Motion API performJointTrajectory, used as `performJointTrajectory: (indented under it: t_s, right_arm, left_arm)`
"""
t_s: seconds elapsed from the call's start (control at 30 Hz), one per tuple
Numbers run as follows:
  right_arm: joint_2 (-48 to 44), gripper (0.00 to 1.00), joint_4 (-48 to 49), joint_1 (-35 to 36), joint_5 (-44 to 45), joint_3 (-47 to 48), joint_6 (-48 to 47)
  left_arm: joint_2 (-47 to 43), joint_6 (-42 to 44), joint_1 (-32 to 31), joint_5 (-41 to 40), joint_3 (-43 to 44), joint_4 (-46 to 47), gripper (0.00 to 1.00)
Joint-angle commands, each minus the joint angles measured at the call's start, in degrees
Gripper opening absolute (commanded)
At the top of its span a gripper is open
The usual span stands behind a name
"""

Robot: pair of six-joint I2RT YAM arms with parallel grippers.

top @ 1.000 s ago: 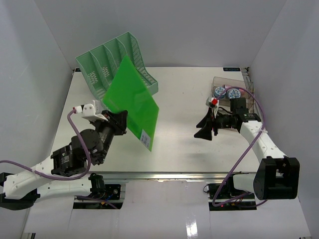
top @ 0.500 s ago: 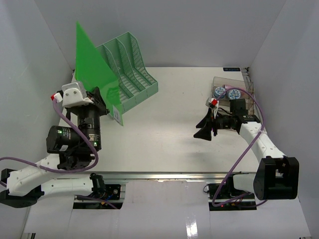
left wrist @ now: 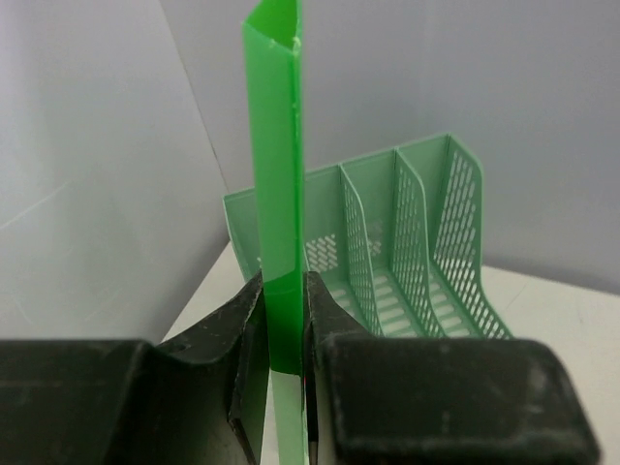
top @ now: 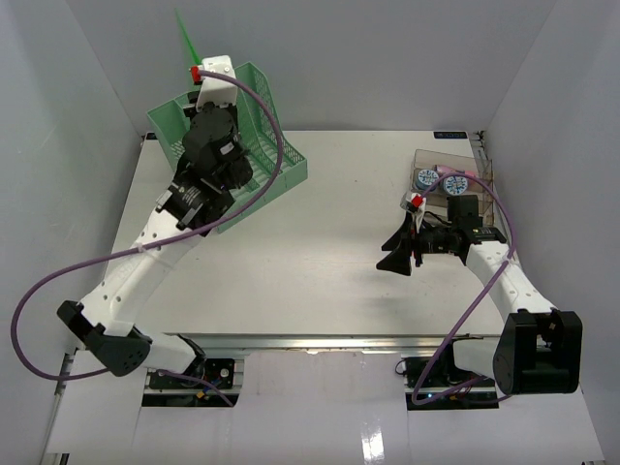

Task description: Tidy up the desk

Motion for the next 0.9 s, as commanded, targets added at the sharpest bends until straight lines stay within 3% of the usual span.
performJointTrajectory:
  t_s: [0.0,0.37,0.87]
  right_arm:
    - [-1.0,0.75,1.6,-0.4,-0.4,-0.1,0.3]
    - [-0.8,0.75,1.6,-0.4,0.0,-0.1,0.1]
    - [-0.3,0.75,1.6,-0.4,0.2,0.0,0.0]
  left_arm:
    - [3.6,-15.2,6.6,11.0,3.7,-17.4,0.00]
    - [12.4,-19.8,11.5,21.4,7.6,-14.6,0.00]
    - [12.9,-22.9,12.9,15.4,7.6,-11.7,0.00]
